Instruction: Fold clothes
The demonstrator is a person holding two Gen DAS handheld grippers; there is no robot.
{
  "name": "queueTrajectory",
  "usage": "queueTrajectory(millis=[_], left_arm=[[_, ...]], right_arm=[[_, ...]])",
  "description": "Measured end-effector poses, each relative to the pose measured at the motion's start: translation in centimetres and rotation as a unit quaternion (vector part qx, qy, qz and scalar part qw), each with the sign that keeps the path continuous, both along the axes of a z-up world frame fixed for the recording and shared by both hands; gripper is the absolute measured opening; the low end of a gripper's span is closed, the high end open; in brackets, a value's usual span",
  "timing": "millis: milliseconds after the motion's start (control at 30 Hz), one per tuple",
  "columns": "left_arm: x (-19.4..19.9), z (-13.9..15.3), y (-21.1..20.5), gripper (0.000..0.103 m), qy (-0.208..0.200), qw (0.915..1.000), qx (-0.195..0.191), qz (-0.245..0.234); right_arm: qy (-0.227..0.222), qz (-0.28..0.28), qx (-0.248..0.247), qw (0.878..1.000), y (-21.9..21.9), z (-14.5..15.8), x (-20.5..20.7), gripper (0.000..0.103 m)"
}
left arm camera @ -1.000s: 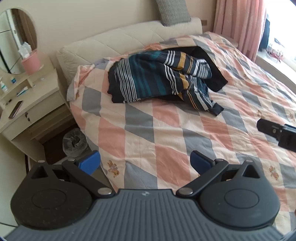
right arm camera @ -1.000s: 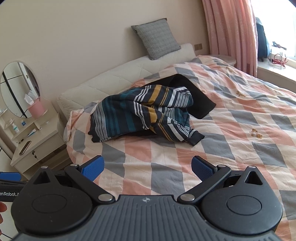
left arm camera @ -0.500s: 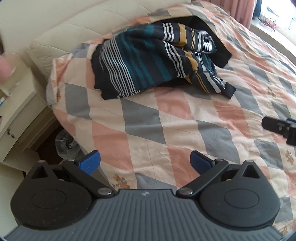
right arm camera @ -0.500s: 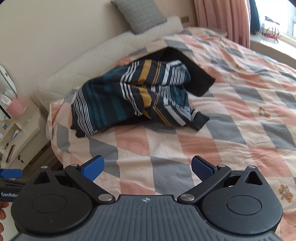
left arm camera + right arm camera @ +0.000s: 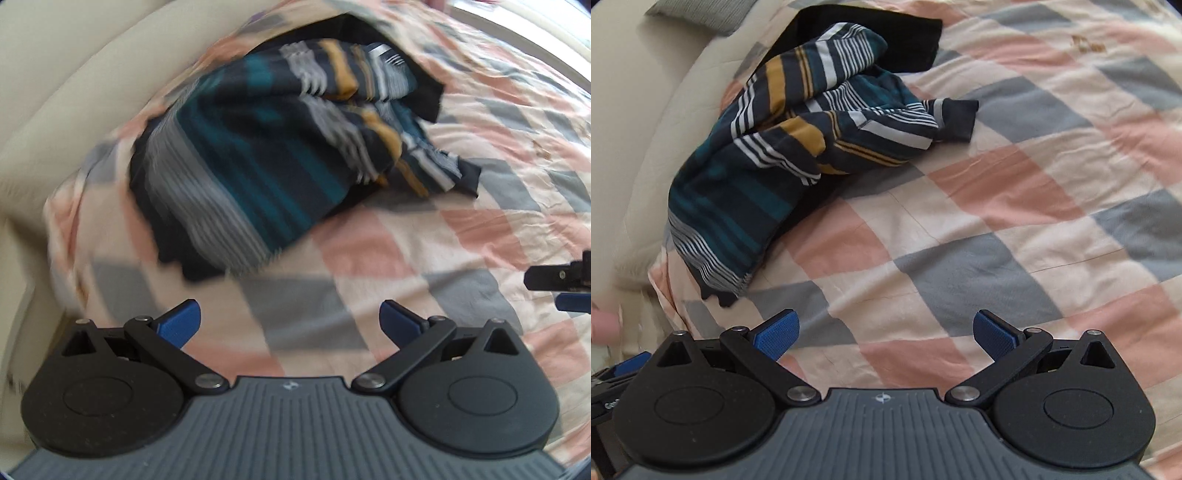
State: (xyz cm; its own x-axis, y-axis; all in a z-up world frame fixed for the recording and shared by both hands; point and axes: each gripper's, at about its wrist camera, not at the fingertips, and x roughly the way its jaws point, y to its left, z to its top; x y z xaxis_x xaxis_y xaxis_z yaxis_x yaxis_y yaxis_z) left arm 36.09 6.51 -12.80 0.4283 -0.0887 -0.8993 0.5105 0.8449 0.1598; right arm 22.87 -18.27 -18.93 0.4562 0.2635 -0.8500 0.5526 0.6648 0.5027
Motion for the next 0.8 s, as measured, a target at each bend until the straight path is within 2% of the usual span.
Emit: queueTrajectory(millis=[167,300,433,633,800], left_arm=[[6.3,-0.4,-2.9,0.091,-0.033,0.9973,0.01,-0.064],[12.0,-0.6,-6.0,0.078,-0.056,0.9914,0.003,-0.118],[16.7,-1.6,-9.6,0.079,-0.096,0.9815,0.025,-0.164],[22.3,-4.4,-13.2,0.079,-0.09,0.9741,0.035,-0.204],[24.3,-8.0,-15.5,0.081,-0.085,0.963,0.084,-0.241]], right_arm=[[-0.016,-0.082,0.059,0.995,-0.9,-1.9,2.8,0.103],[-0.038,-0.155,0.131,0.978,-2.0,-3.9,5.7,0.103],[-0.06,-0.218,0.198,0.954,-3.2,-6.3,9.3,0.103],[-0.065,-0.284,0.251,0.923,-4.2,-10.1,14.4,0.094],[-0.057,-0.316,0.263,0.91,-4.5,-13.2,17.8,0.093]])
